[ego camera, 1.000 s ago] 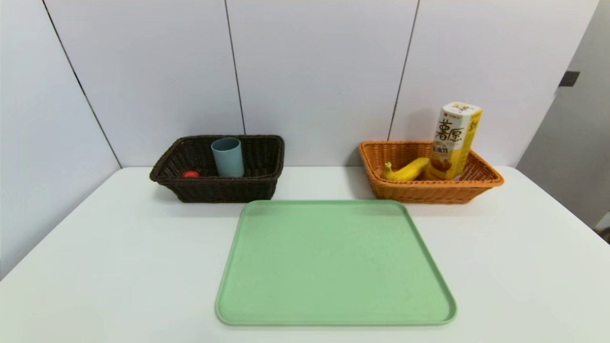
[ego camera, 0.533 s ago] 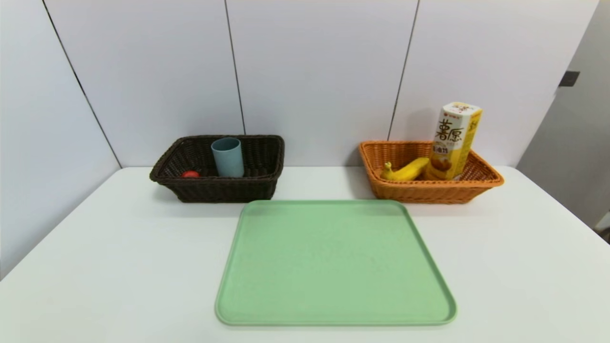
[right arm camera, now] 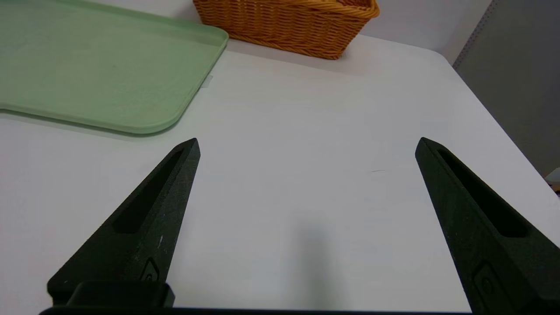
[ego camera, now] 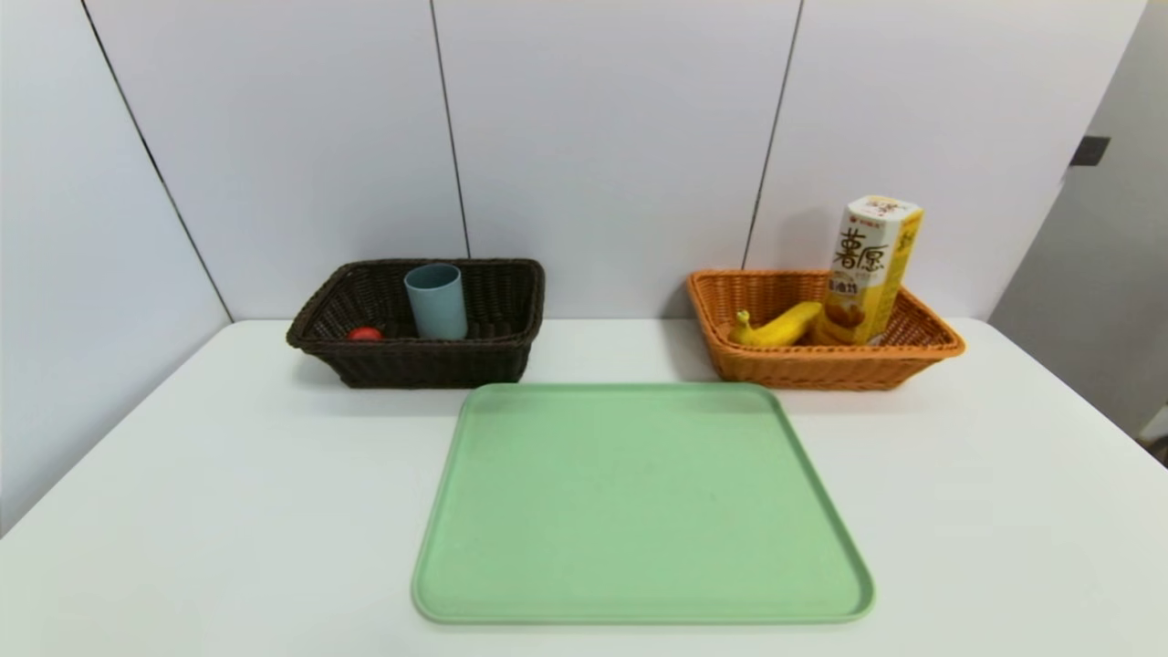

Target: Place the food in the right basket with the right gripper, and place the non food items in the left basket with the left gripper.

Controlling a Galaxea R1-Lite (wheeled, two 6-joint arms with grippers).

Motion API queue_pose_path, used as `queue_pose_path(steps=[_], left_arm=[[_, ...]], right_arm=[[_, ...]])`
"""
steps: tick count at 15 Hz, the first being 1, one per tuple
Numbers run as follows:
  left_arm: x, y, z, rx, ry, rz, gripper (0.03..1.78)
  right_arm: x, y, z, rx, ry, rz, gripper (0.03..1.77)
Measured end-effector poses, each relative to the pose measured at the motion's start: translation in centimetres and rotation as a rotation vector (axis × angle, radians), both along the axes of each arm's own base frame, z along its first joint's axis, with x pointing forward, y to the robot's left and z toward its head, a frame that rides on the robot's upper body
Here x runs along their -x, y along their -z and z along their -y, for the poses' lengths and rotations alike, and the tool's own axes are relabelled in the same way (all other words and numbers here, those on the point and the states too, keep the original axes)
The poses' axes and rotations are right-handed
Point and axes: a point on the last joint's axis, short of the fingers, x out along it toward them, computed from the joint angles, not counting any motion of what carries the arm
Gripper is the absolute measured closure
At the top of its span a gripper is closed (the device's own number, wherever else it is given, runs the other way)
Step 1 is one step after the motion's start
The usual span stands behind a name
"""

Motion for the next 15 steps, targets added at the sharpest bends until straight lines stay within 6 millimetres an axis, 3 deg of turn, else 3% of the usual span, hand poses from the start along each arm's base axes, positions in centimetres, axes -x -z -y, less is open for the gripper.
queue_pose_path(steps=[15], left_arm=[[0.0, 0.0, 0.0, 0.0, 0.0, 0.0, 0.12]], right_arm=[[0.02, 0.01, 0.14, -0.19, 0.062, -0.003, 0.1]])
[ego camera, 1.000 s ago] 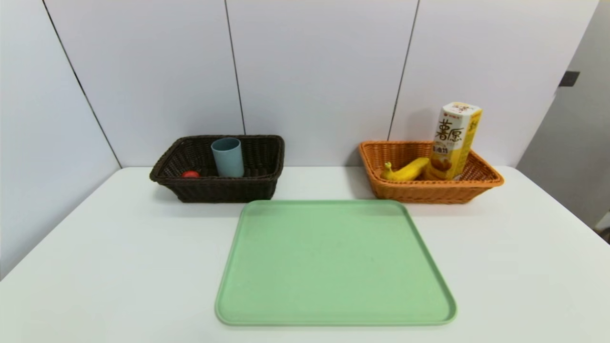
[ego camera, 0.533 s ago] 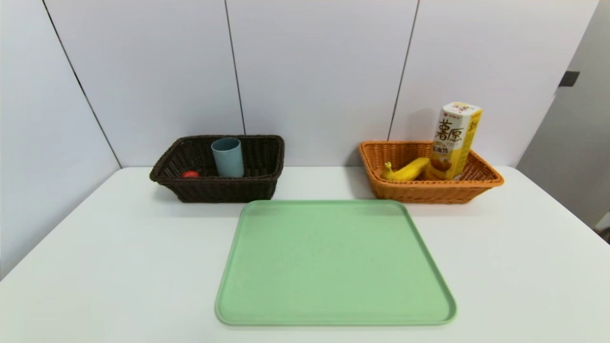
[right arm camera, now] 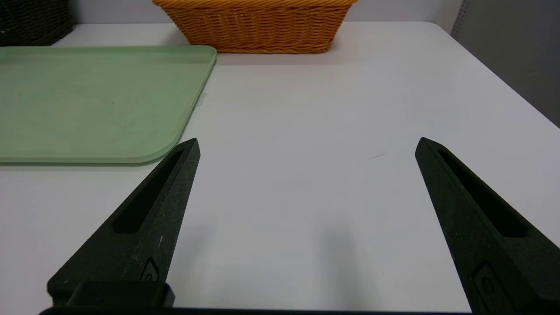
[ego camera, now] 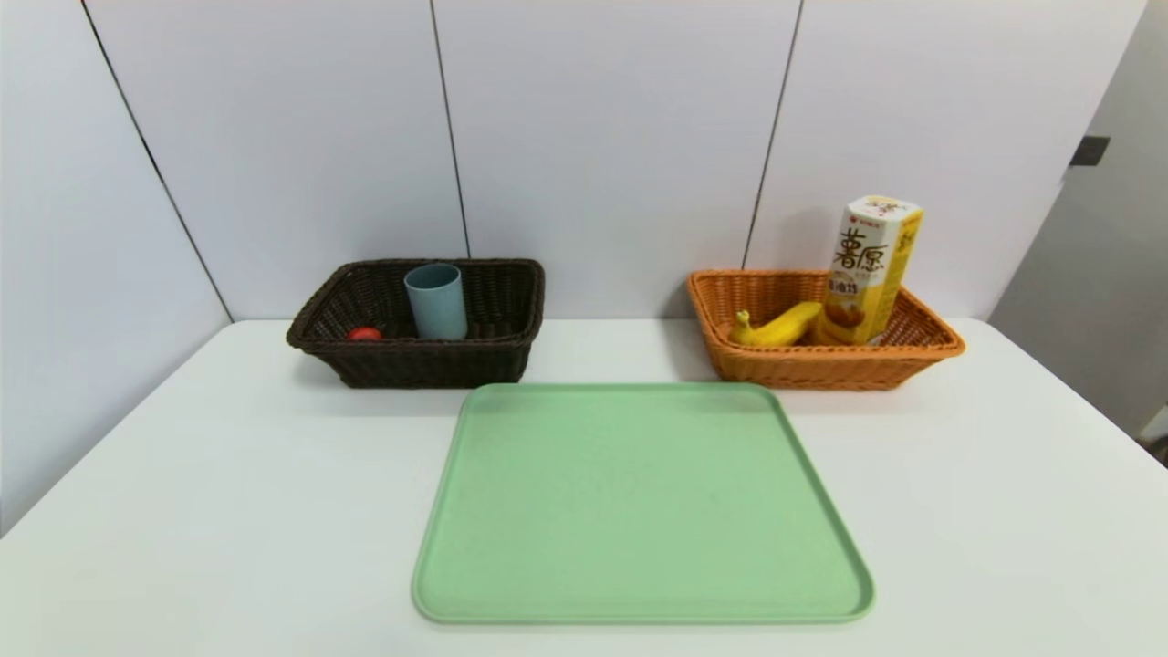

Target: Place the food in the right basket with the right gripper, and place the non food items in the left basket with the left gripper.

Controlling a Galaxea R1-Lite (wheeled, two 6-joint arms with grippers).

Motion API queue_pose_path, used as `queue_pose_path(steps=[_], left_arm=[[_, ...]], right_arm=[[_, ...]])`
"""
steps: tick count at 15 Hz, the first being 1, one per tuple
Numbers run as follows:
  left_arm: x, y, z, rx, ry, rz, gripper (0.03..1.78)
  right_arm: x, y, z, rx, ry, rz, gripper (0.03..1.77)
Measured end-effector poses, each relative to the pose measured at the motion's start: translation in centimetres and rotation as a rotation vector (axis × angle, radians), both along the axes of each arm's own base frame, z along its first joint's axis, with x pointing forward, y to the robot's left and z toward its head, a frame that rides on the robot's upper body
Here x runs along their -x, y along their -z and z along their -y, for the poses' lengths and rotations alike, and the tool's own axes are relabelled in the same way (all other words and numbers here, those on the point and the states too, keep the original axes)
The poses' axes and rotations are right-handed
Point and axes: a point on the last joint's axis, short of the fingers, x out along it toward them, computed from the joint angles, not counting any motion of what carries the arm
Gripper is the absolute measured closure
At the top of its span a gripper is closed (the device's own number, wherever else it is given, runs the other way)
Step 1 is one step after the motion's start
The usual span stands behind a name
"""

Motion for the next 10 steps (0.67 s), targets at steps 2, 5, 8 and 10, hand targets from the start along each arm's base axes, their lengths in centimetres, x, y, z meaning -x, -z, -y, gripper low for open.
queue_pose_path(steps=[2, 5, 8, 10], left_arm=[[0.0, 0.0, 0.0, 0.0, 0.0, 0.0, 0.12], [0.0, 0.0, 0.0, 0.0, 0.0, 0.0, 0.12], [0.0, 0.0, 0.0, 0.0, 0.0, 0.0, 0.12], [0.0, 0.0, 0.0, 0.0, 0.0, 0.0, 0.12]], right_arm=[[0.0, 0.0, 0.0, 0.0, 0.0, 0.0, 0.1], [0.0, 0.0, 0.0, 0.0, 0.0, 0.0, 0.1], [0.0, -0.01, 0.0, 0.001, 0.0, 0.001, 0.1], [0.0, 0.0, 0.0, 0.004, 0.0, 0.0, 0.1]])
